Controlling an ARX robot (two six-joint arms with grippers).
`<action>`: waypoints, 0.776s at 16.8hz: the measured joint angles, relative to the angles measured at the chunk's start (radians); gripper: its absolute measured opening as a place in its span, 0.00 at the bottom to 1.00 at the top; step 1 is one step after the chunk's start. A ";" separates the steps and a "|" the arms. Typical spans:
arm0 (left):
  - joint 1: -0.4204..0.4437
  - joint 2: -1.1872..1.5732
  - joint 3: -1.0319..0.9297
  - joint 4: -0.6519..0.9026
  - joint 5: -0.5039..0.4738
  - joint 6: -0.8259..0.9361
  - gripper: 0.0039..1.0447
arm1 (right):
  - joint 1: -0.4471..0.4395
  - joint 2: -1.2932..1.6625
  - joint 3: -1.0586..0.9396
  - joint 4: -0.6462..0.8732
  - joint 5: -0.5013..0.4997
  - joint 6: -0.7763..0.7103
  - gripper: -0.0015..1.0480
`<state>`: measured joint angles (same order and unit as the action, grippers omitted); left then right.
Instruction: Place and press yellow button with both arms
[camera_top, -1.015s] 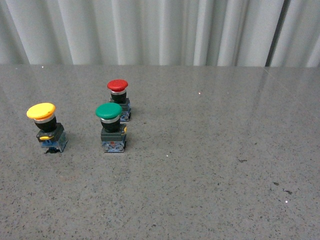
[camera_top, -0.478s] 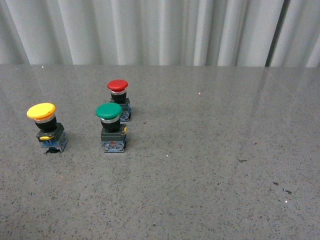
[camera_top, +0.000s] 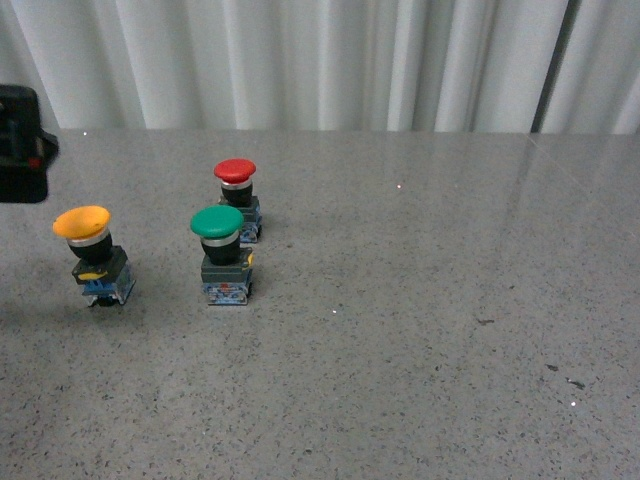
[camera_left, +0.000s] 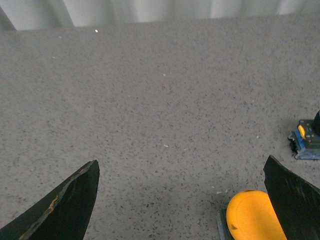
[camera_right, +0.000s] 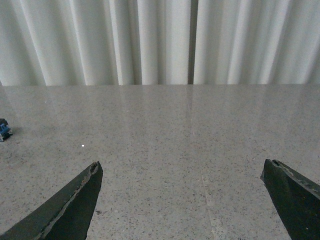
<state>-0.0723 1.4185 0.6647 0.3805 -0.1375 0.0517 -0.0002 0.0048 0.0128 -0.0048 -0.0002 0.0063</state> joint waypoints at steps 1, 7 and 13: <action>-0.005 0.056 0.016 -0.002 0.013 0.001 0.94 | 0.000 0.000 0.000 0.000 0.000 0.000 0.94; -0.027 0.150 0.029 0.032 0.082 -0.022 0.94 | 0.000 0.000 0.000 0.000 0.000 0.000 0.94; -0.060 0.185 0.021 0.050 0.055 -0.017 0.94 | 0.000 0.000 0.000 0.000 0.000 0.000 0.94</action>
<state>-0.1322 1.6035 0.6861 0.4301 -0.0826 0.0345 -0.0002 0.0048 0.0128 -0.0048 -0.0002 0.0063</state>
